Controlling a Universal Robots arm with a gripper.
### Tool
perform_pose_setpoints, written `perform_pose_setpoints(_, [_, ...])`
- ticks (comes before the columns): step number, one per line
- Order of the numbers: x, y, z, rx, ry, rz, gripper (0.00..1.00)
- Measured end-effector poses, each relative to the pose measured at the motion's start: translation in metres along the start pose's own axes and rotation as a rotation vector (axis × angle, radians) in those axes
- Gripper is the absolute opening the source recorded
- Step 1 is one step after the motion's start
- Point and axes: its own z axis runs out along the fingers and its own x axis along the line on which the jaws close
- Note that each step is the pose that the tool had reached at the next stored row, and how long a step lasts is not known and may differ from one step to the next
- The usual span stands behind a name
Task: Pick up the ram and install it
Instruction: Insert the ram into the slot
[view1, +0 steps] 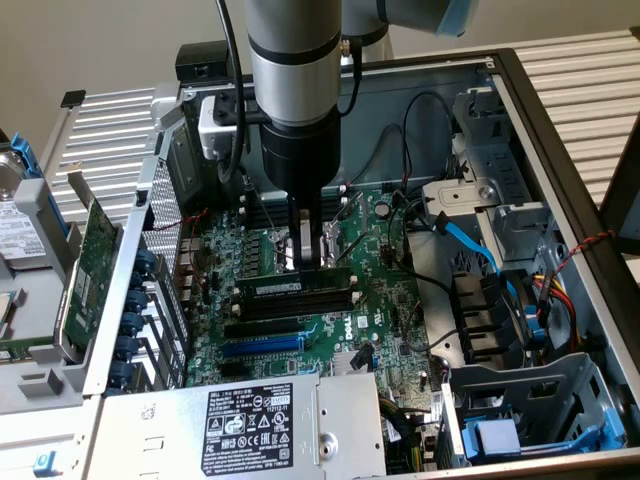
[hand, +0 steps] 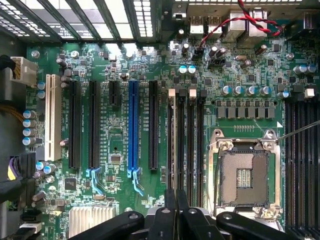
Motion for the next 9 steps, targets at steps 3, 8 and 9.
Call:
perform_pose_setpoints(3, [0.0000, -0.0001, 0.0000, 0.0010, -0.0001, 0.000, 0.12])
perform_pose_setpoints(8, [0.0000, 0.0000, 0.0001, 0.0046, -0.0002, 0.000, 0.12])
perform_pose_setpoints(9, [0.0000, 0.0000, 0.0001, 0.0055, -0.0002, 0.000, 0.12])
